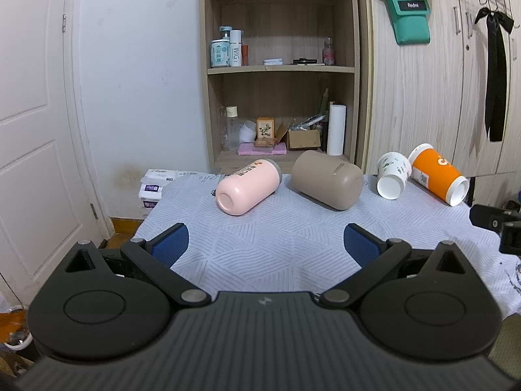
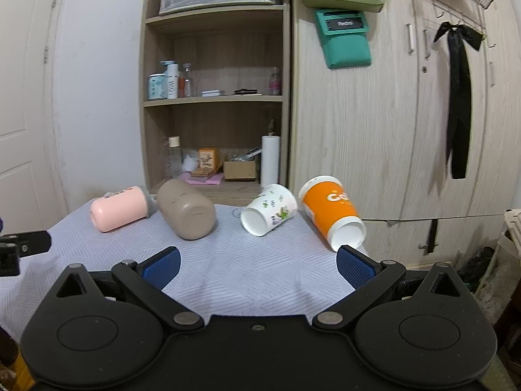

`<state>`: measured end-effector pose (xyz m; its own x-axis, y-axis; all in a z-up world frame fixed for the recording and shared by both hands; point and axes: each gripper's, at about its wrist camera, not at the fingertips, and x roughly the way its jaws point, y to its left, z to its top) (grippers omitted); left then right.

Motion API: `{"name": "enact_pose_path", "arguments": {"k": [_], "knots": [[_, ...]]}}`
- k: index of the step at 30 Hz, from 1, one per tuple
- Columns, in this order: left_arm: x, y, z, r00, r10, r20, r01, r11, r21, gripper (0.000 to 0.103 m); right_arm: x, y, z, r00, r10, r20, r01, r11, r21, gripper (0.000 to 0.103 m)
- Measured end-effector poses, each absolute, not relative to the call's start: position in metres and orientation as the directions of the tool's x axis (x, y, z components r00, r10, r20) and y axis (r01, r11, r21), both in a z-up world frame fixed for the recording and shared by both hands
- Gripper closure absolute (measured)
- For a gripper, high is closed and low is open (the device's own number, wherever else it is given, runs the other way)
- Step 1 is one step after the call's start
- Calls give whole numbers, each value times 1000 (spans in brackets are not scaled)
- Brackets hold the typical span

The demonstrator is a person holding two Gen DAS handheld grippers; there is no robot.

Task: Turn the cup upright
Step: 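Move the right gripper to the base of the beige tumbler and close on it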

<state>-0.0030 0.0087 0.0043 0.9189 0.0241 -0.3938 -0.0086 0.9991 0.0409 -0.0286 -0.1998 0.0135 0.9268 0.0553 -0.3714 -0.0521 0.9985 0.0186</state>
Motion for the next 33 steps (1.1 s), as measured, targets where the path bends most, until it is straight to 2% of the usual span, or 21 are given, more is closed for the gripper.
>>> {"name": "enact_pose_path", "arguments": {"k": [3, 7, 11, 15, 21, 33], "knots": [[7, 9, 14, 903, 43, -427, -22, 998, 55, 0, -26, -202, 21, 929, 146, -340, -148, 989, 20, 0], [31, 16, 25, 875, 11, -484, -16, 1000, -6, 0, -10, -198, 31, 903, 291, -316, -317, 948, -33, 0], [59, 18, 28, 859, -80, -505, 26, 993, -113, 0, 27, -189, 34, 828, 418, -374, -454, 891, -8, 0], [92, 17, 22, 830, -149, -537, 37, 976, -215, 2, 66, -172, 29, 759, 482, -438, -550, 834, -34, 0], [140, 14, 4, 804, -206, -557, 19, 946, -323, 3, 118, -157, 14, 700, 491, -519, -610, 788, -78, 0], [189, 20, -27, 766, -293, -572, -1, 890, -456, 3, 188, -136, -24, 678, 429, -597, -614, 777, -140, 1]]}}
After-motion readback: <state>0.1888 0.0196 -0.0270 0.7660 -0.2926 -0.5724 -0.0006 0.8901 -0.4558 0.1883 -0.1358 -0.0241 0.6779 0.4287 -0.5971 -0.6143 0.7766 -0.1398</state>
